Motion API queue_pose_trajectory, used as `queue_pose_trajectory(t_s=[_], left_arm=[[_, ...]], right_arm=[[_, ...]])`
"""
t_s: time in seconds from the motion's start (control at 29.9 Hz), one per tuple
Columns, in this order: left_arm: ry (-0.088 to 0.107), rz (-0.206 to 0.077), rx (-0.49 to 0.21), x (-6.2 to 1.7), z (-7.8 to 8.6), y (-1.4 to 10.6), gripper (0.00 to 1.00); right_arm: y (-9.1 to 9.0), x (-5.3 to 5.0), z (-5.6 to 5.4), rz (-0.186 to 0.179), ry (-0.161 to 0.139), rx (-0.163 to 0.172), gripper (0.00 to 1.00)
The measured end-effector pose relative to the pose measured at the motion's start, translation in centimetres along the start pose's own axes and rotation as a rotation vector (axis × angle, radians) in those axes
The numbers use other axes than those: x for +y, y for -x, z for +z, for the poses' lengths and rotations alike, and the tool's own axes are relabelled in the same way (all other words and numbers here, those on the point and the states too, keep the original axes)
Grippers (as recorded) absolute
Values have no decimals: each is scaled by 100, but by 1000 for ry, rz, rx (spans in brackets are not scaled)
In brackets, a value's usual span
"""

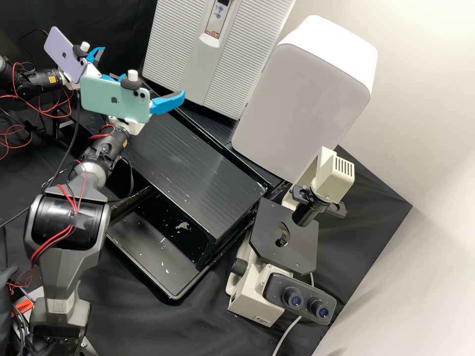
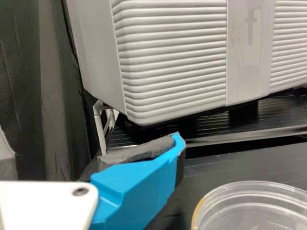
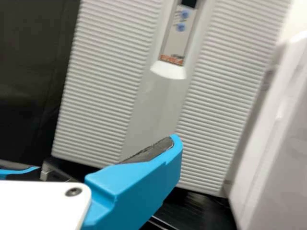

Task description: Slide the petri dish to the right

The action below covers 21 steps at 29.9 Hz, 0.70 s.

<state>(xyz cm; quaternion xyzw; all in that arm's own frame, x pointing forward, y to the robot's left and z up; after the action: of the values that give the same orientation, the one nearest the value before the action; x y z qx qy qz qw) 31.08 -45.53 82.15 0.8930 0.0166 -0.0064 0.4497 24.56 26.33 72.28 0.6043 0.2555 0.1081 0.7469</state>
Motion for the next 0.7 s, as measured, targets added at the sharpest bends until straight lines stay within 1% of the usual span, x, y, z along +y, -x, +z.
queue_pose_trajectory(t_s=[0.07, 0.13, 0.17, 0.23, 0.27, 0.3, 0.37, 0.47, 0.5, 0.54, 0.57, 0.6, 0.67, 0.7], left_arm=[[0, 0, 0, 0, 0, 0, 100], [0, 0, 0, 0, 0, 0, 100], [0, 0, 0, 0, 0, 0, 100], [0, 0, 0, 0, 0, 0, 100], [0, 0, 0, 0, 0, 0, 100], [0, 0, 0, 0, 0, 0, 100], [0, 0, 0, 0, 0, 0, 100], [0, 0, 0, 0, 0, 0, 100], [0, 0, 0, 0, 0, 0, 100], [0, 0, 0, 0, 0, 0, 100], [0, 0, 0, 0, 0, 0, 100], [0, 0, 0, 0, 0, 0, 100], [0, 0, 0, 0, 0, 0, 100], [0, 0, 0, 0, 0, 0, 100]], right_arm=[[-41, -40, -69, -13, 20, 5, 100], [-79, -70, -143, -25, 24, 11, 100], [-89, -99, -173, -40, 29, 14, 100], [-95, -125, -214, -57, 26, 16, 100], [-91, -137, -233, -65, 17, 15, 100], [-87, -151, -245, -69, 13, 16, 100], [-83, -157, -246, -70, 7, 7, 100], [-76, -162, -246, -68, 17, -9, 100], [-65, -168, -238, -61, 30, -21, 100], [-48, -175, -226, -49, 53, -35, 100], [-32, -181, -215, -36, 85, -45, 100], [-5, -188, -188, -13, 125, -59, 100], [24, -189, -156, 15, 157, -74, 100], [32, -179, -152, 27, 162, -76, 100]])
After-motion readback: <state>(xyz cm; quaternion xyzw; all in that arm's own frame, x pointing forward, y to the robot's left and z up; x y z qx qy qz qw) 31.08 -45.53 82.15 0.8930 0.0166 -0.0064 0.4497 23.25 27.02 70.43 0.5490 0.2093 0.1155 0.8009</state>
